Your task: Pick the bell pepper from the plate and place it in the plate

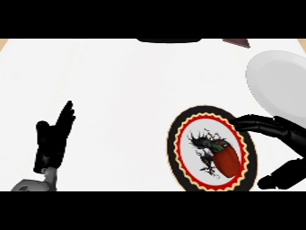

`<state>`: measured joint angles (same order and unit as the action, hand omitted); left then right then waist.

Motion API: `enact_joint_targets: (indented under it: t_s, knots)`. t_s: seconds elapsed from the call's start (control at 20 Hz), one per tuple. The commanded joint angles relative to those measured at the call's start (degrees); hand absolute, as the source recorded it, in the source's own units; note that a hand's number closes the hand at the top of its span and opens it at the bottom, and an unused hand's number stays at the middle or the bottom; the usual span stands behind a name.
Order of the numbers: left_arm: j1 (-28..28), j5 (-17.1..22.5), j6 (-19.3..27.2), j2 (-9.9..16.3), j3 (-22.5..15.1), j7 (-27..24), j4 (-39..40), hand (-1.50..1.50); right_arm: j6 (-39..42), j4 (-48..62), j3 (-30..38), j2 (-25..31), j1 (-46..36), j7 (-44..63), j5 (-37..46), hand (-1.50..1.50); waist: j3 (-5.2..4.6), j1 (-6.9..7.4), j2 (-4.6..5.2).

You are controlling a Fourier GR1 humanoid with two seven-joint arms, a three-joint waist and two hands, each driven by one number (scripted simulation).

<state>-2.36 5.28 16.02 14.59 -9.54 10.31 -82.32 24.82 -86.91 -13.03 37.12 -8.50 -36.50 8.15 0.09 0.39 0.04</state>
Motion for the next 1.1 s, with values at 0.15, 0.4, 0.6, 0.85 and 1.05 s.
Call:
enact_joint_targets:
  t_s: [0.15, 0.4, 0.6, 0.85, 1.05]
  knots:
    - [-2.52, -0.04, -0.87, 0.45, 0.98, 2.74, 0.32, 0.0, -0.14, -6.91, -3.58, 4.59, -4.23, 7.17, 12.31, -1.5, -0.15, -0.53, -0.14]
    - [-1.54, -1.58, 0.06, -0.64, -0.06, 2.68, -0.8, 0.0, 6.64, -5.24, -8.54, 6.28, -8.53, 12.33, 18.45, -1.5, -0.14, 0.04, -0.05]
    - [-0.17, -2.23, 0.68, -2.63, -0.05, 0.21, 1.25, 0.0, 12.75, -7.9, -11.44, 3.66, -10.92, 19.03, 20.22, -1.5, -0.15, -0.15, -0.11]
    - [-0.38, -2.85, -0.74, -2.19, 0.82, 2.74, -1.17, 0.0, 8.18, -5.78, -13.64, -1.06, -5.67, 17.62, 28.63, -1.5, -0.07, -0.26, -0.06]
    - [-1.01, -3.3, -2.59, -3.13, 2.5, 1.12, 0.63, 0.0, 11.31, -1.8, -11.4, -4.0, -7.7, 16.09, 31.77, -1.5, -0.08, -0.24, -0.02]
